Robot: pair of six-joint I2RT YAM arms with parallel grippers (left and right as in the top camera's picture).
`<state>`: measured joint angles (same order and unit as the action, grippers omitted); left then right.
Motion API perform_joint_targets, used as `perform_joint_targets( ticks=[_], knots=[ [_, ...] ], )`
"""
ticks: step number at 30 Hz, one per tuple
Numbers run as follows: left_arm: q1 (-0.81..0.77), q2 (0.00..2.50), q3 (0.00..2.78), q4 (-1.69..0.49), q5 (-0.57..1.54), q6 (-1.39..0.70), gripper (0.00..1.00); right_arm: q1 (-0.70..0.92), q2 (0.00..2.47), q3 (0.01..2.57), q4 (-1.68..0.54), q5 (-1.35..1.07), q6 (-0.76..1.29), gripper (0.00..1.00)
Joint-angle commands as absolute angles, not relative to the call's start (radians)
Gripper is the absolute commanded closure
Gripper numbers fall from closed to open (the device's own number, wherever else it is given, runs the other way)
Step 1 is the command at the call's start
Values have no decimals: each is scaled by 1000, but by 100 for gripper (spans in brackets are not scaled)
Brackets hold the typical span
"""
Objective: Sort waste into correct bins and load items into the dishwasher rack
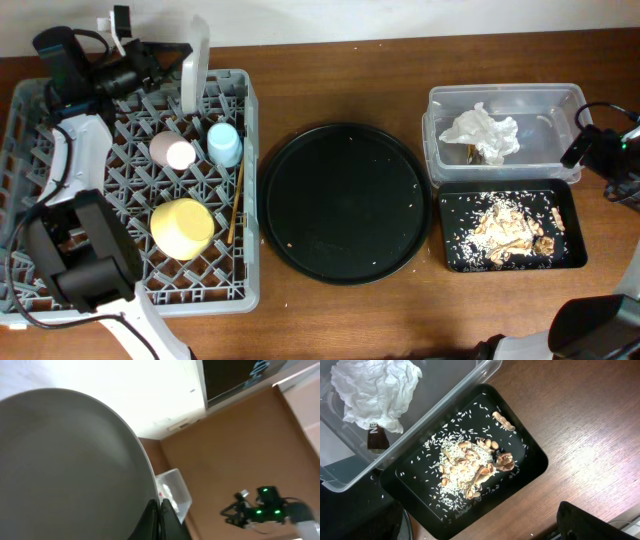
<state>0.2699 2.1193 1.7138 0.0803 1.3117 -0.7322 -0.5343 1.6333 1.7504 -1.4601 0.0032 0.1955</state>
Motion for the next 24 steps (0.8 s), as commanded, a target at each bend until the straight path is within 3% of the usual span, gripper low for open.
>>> perform_joint_targets(
  ticks=[1, 24],
  knots=[
    [270, 2130, 1716, 81, 1347, -815, 100, -538, 1629, 1760, -1462, 12, 196, 1],
    [247, 2130, 1716, -29, 1314, -965, 100, -538, 1629, 1760, -1462, 12, 196, 1]
  ],
)
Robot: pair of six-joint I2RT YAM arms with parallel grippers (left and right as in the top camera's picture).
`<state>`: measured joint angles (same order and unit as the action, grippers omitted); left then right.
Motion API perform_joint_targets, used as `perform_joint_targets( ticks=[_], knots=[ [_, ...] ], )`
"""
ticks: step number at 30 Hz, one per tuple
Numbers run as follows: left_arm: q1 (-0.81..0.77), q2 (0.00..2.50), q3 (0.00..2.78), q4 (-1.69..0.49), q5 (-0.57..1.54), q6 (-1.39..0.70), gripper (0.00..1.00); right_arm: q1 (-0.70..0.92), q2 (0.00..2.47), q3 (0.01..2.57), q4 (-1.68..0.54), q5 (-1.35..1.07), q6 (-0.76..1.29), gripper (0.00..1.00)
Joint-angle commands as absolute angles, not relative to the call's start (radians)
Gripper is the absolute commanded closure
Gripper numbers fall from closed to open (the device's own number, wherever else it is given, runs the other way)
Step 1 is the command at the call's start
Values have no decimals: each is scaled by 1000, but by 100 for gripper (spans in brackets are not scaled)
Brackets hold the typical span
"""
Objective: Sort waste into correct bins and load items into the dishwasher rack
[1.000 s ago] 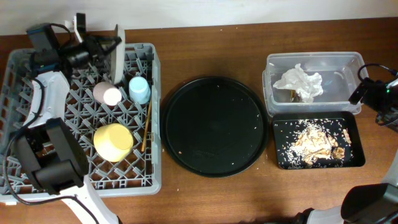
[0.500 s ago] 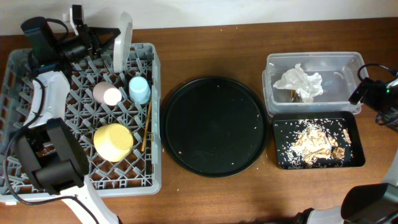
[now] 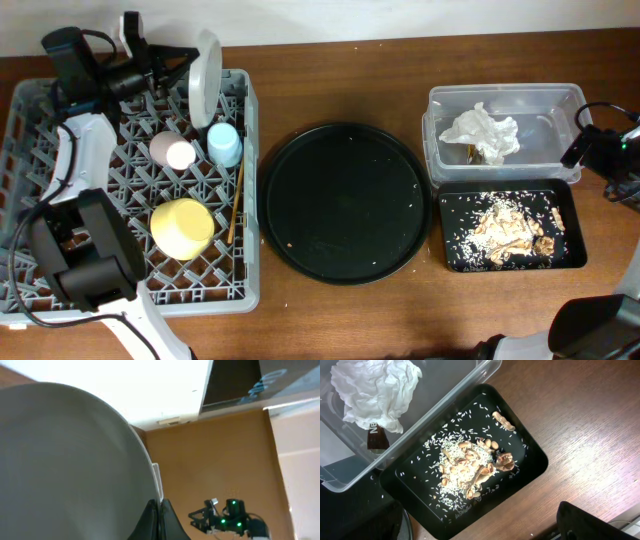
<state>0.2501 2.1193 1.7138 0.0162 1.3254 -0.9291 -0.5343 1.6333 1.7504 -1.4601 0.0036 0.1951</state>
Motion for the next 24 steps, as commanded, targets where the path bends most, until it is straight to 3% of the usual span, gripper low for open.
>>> perform_joint_targets(
  ticks=[1, 8, 9, 11, 12, 13, 16, 18, 23, 24],
  knots=[
    [247, 2130, 1716, -80, 1283, -965, 100, -538, 1629, 1760, -1462, 12, 196, 1],
    [245, 2130, 1716, -219, 1112, -876, 100, -538, 1629, 1760, -1462, 12, 196, 1],
    [245, 2130, 1716, -218, 1097, -873, 95, -538, 1629, 1760, -1462, 12, 196, 1],
    [249, 2130, 1716, -215, 1064, -873, 80, -538, 1629, 1760, -1462, 12, 196, 1],
    [252, 2130, 1716, -201, 1058, -873, 56, -538, 1629, 1760, -1462, 12, 196, 1],
    [255, 2130, 1716, -184, 1057, -873, 40, -538, 1629, 1760, -1462, 12, 196, 1],
    [264, 2130, 1716, -102, 1075, -874, 20, -538, 1629, 1760, -1462, 12, 196, 1],
    [274, 2130, 1716, -2, 1112, -892, 1, -538, 1629, 1760, -1462, 12, 196, 1],
    [305, 2105, 1753, 115, 1201, -950, 1, -538, 1629, 1760, -1462, 12, 196, 1],
    [306, 2095, 1758, 118, 1215, -949, 8, -538, 1629, 1760, -1462, 12, 196, 1]
  ],
)
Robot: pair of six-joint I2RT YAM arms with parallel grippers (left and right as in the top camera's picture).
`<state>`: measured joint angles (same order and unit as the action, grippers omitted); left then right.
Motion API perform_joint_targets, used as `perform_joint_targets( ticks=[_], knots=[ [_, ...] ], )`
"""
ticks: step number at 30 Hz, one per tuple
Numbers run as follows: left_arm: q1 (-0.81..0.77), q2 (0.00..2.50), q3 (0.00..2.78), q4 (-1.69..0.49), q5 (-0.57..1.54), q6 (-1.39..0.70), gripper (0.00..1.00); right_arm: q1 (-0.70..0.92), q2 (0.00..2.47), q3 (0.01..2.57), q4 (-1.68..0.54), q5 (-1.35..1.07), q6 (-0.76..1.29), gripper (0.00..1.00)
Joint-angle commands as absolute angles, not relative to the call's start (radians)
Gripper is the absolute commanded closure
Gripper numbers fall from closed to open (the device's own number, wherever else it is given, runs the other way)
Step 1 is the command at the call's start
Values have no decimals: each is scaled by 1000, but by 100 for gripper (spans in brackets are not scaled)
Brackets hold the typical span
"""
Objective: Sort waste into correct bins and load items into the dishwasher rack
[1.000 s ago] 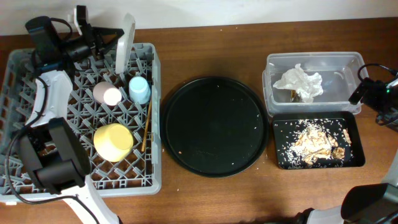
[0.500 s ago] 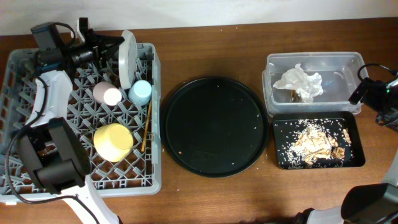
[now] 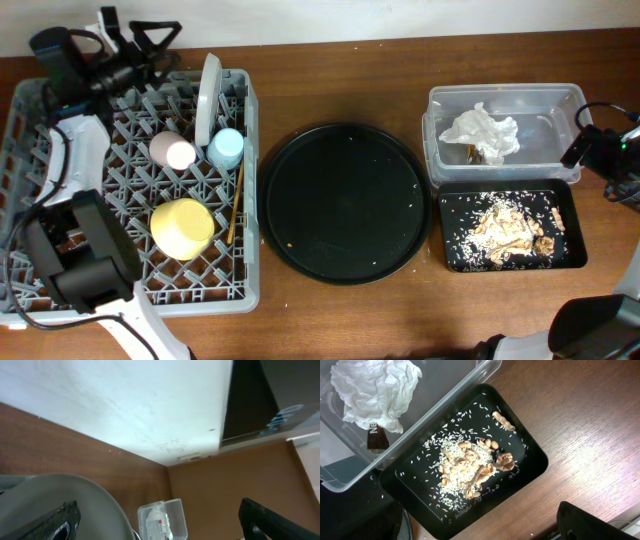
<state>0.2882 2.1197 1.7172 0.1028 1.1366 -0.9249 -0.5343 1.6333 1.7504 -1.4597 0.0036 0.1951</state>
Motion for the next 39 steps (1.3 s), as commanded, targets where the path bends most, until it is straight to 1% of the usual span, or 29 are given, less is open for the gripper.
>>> perform_joint_targets(
  ticks=[1, 2, 3, 4, 10, 14, 17, 19, 22, 36, 38, 39],
  knots=[
    [306, 2076, 1758, 120, 1228, -949, 26, -538, 1629, 1760, -1462, 12, 196, 1],
    [303, 2056, 1758, 120, 1241, -935, 41, -538, 1629, 1760, -1462, 12, 196, 1],
    [297, 2040, 1758, 120, 1254, -916, 83, -538, 1629, 1760, -1462, 12, 196, 1],
    [290, 2029, 1758, 120, 1262, -911, 100, -538, 1629, 1760, -1462, 12, 196, 1],
    [208, 2000, 1758, 115, 1316, -911, 100, -538, 1629, 1760, -1462, 12, 196, 1],
    [143, 2000, 1756, -17, 1287, -801, 100, -538, 1629, 1760, -1462, 12, 196, 1],
    [113, 2000, 1756, -250, 1154, -648, 100, -538, 1629, 1760, -1462, 12, 196, 1],
    [107, 2000, 1756, -445, 974, -529, 100, -538, 1629, 1760, -1462, 12, 196, 1],
    [114, 2000, 1756, -541, 831, -454, 100, -538, 1629, 1760, -1462, 12, 196, 1],
    [233, 1978, 1768, -482, 796, -459, 100, -538, 1629, 1760, -1462, 12, 196, 1],
    [237, 1968, 1782, -482, 796, -458, 99, -538, 1629, 1760, -1462, 12, 196, 1],
    [237, 1963, 1794, -483, 796, -458, 96, -538, 1629, 1760, -1462, 12, 196, 1]
  ],
)
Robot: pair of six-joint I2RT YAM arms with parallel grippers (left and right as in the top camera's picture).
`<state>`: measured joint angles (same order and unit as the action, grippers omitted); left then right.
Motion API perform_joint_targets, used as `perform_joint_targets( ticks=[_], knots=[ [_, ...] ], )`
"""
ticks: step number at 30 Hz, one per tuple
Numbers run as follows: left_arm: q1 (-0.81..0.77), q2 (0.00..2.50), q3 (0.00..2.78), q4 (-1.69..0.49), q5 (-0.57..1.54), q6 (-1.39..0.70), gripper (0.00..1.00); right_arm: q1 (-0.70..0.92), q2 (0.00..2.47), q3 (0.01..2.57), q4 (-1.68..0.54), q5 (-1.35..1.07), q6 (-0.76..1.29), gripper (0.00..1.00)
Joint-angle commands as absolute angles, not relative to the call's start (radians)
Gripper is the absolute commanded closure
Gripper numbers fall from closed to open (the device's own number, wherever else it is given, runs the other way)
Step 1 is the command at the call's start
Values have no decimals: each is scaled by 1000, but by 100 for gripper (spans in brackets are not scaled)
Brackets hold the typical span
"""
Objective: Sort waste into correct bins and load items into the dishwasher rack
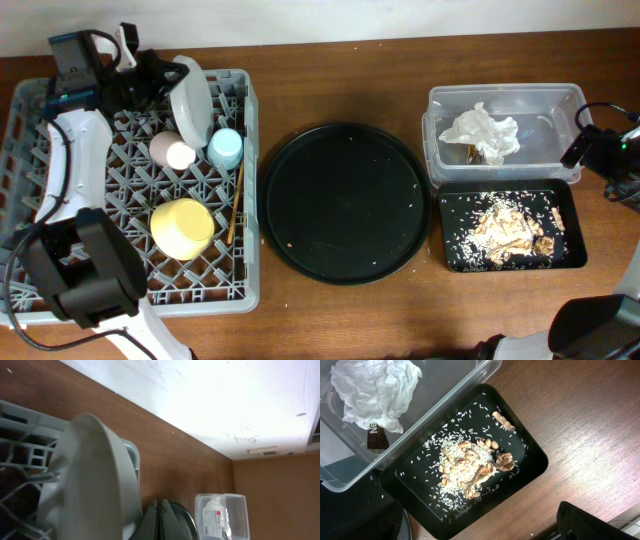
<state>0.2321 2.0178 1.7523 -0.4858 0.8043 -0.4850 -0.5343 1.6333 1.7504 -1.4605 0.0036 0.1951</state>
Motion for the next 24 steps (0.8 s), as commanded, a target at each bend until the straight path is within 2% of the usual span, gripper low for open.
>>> perform_joint_targets(
  ticks=[1, 4, 6, 9, 11, 12, 13, 17, 24],
  knots=[
    [237, 1956, 1809, -483, 796, -458, 92, -538, 1629, 1760, -1462, 12, 196, 1],
    [237, 1912, 1863, -483, 796, -458, 83, -538, 1629, 1760, -1462, 12, 196, 1],
    [238, 1869, 1894, -484, 796, -459, 67, -538, 1629, 1760, -1462, 12, 196, 1],
    [239, 1789, 1901, -487, 796, -459, 56, -538, 1629, 1760, -1462, 12, 196, 1],
    [239, 1739, 1901, -508, 790, -458, 42, -538, 1629, 1760, -1462, 12, 196, 1],
    [239, 1712, 1901, -535, 768, -459, 33, -538, 1629, 1760, -1462, 12, 196, 1],
    [239, 1688, 1901, -569, 727, -459, 1, -538, 1629, 1760, -1462, 12, 196, 1],
    [239, 1643, 1901, -704, 528, -458, 1, -538, 1629, 1760, -1462, 12, 196, 1],
    [239, 1643, 1901, -966, 533, -450, 0, -538, 1629, 1760, -1462, 12, 196, 1]
  ],
)
